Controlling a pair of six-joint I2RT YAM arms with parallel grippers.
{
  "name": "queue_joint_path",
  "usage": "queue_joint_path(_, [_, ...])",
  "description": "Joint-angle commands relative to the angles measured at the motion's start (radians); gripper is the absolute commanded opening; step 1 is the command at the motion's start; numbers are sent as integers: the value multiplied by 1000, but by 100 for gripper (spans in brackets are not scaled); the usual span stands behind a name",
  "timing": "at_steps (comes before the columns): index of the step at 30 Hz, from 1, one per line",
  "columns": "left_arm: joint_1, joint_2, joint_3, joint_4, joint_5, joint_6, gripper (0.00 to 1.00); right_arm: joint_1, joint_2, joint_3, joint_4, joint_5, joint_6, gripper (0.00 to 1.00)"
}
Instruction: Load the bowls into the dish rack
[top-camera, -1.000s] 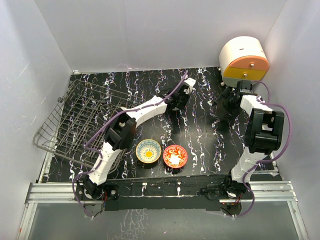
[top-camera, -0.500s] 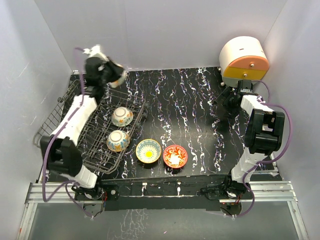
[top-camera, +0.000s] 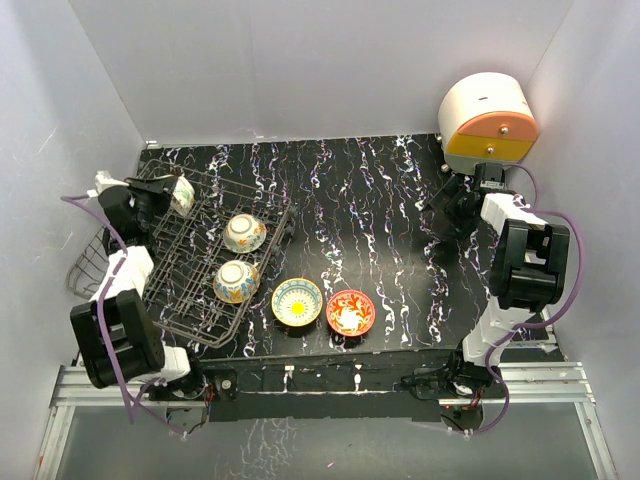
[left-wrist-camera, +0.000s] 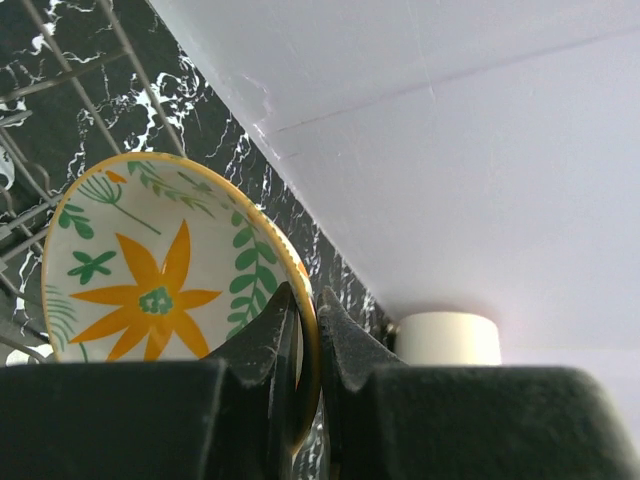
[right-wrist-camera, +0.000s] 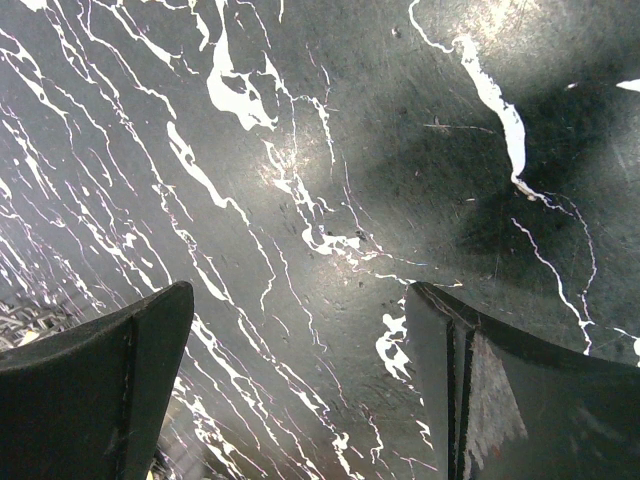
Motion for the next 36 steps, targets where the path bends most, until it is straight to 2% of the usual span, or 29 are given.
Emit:
queue_joint_path(1, [32,29,-48,345,74,-183,0,0,-55,3,41,-8,4,89])
queue_joint_path(11, [53,305,-77,697,13,-335,0,-1,-47,17,28,15,2,89])
queue_joint_path(17, [60,500,-72,963,-37,-464,0,0,-24,55,8,31,-5,89])
queue_joint_path(27, [60,664,28,1039,-28,-504,0,0,22,85,4,38,3,89])
queue_joint_path(36, [60,744,-4,1069,-14,-521,0,1,52,104,-3,38,-8,89])
